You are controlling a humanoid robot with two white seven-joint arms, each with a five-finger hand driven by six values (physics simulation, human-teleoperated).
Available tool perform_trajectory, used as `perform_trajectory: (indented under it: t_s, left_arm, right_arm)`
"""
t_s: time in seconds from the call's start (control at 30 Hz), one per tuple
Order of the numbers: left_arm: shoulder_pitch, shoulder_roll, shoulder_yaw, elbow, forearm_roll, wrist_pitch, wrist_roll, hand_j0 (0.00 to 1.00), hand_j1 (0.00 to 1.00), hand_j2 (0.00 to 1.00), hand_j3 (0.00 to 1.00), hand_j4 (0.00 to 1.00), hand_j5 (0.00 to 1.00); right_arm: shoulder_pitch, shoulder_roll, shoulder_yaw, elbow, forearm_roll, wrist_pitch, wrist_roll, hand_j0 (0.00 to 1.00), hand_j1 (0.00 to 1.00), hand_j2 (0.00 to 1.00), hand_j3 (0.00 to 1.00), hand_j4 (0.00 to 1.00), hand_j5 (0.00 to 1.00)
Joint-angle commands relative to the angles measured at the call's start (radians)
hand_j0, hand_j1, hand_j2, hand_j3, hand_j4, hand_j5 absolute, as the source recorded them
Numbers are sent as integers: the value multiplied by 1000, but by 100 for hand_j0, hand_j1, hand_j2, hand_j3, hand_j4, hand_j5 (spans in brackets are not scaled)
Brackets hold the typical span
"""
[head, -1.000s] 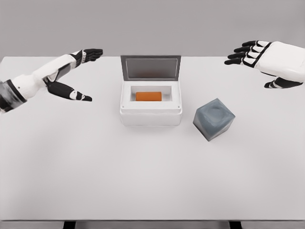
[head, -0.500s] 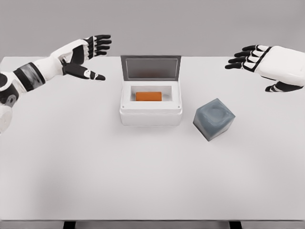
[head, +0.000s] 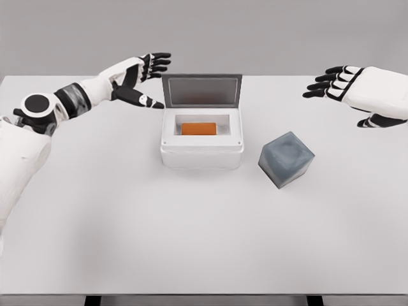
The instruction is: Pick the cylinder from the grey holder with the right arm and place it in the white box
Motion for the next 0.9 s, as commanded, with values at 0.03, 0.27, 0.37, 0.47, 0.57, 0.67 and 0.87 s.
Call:
perform_trajectory:
  t_s: [0.03, 0.27, 0.37, 0.47, 0.57, 0.67, 0.87]
  left_arm:
    - [0, -5, 0, 3, -4, -4, 0, 100, 100, 100, 100, 100, 100]
    - [8, -1, -16, -1, -1, -68, -3, 100, 100, 100, 100, 100, 100]
    - [8, 5, -31, -1, 3, -98, -2, 100, 100, 100, 100, 100, 100]
    - [9, 10, -39, -4, 8, -105, -2, 100, 100, 100, 100, 100, 100]
    - [12, 10, -54, -4, 10, -127, -3, 100, 100, 100, 100, 100, 100]
    - [15, 11, -66, -12, 13, -128, -3, 100, 100, 100, 100, 100, 100]
    - [17, 24, -89, -15, 25, -164, -6, 100, 100, 100, 100, 100, 100]
  right_arm:
    - [0, -2, 0, 0, -4, 3, -1, 100, 100, 100, 100, 100, 100]
    - [2, -2, 0, 0, -5, 3, -1, 100, 100, 100, 100, 100, 100]
    - [2, -2, 0, -3, -5, 3, -1, 100, 100, 100, 100, 100, 100]
    - [0, -2, 0, -19, -5, 3, -1, 100, 100, 100, 100, 100, 100]
    - [2, -2, 0, -19, -5, 3, -1, 100, 100, 100, 100, 100, 100]
    - [2, -2, 0, -19, -5, 3, -1, 100, 100, 100, 100, 100, 100]
    - [2, -7, 0, -19, -5, 3, -1, 100, 100, 100, 100, 100, 100]
